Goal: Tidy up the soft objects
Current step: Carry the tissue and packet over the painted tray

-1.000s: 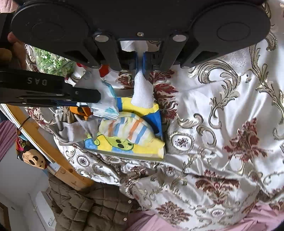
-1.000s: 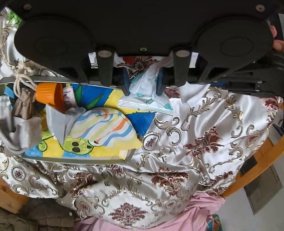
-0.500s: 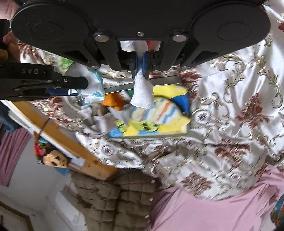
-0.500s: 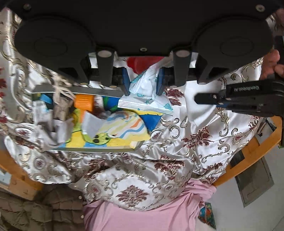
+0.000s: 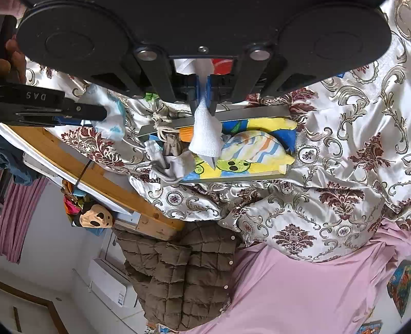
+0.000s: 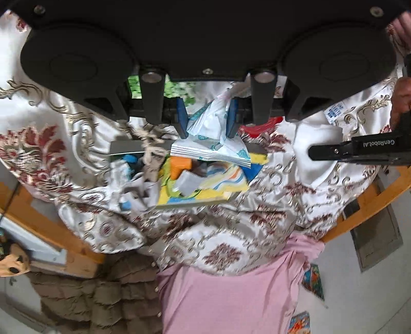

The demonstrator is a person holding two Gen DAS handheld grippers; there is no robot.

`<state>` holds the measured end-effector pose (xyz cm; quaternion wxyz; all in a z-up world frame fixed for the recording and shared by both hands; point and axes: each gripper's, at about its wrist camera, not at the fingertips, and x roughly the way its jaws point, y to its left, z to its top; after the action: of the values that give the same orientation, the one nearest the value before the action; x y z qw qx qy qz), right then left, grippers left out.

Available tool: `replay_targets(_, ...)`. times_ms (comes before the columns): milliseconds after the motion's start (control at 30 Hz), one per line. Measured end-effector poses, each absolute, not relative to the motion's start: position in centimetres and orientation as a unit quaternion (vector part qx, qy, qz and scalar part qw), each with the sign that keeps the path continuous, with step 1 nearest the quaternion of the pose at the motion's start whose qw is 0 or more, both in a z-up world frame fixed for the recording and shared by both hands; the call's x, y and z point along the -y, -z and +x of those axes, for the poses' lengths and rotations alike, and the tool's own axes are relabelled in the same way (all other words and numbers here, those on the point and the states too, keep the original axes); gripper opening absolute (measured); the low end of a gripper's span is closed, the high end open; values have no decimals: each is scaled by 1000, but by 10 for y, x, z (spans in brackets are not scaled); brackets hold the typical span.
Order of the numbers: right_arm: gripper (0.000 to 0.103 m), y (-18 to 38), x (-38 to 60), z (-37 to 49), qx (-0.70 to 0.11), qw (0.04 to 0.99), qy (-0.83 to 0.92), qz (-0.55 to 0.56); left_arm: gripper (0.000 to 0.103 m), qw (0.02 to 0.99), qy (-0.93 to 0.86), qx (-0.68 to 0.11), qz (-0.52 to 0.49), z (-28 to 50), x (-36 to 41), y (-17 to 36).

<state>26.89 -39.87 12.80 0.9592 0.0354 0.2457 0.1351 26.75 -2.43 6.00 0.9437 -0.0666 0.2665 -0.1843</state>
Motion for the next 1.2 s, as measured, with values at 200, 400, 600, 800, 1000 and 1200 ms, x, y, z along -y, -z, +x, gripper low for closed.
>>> replay_targets(200, 23, -120, 434, 247, -189, 971, -120, 88, 5, 952, 158, -256, -65, 259, 41, -65)
replay_targets(400, 23, -110, 445, 246, -139, 977, -103, 123, 5, 957, 140, -249, -46, 265, 52, -72)
replay_targets(600, 23, -100, 442, 258, -104, 979, -95, 150, 5, 961, 122, -243, -48, 286, 51, -85)
replay_targets(800, 23, -101, 429, 281, -89, 981, -89, 149, 5, 967, 120, -219, -52, 315, 57, -94)
replay_targets(1000, 23, -104, 413, 320, -71, 982, -84, 151, 5, 969, 114, -209, -64, 346, 65, -94)
replay_targets(1200, 23, -98, 411, 344, -59, 985, -80, 144, 5, 970, 109, -202, -77, 377, 71, -84)
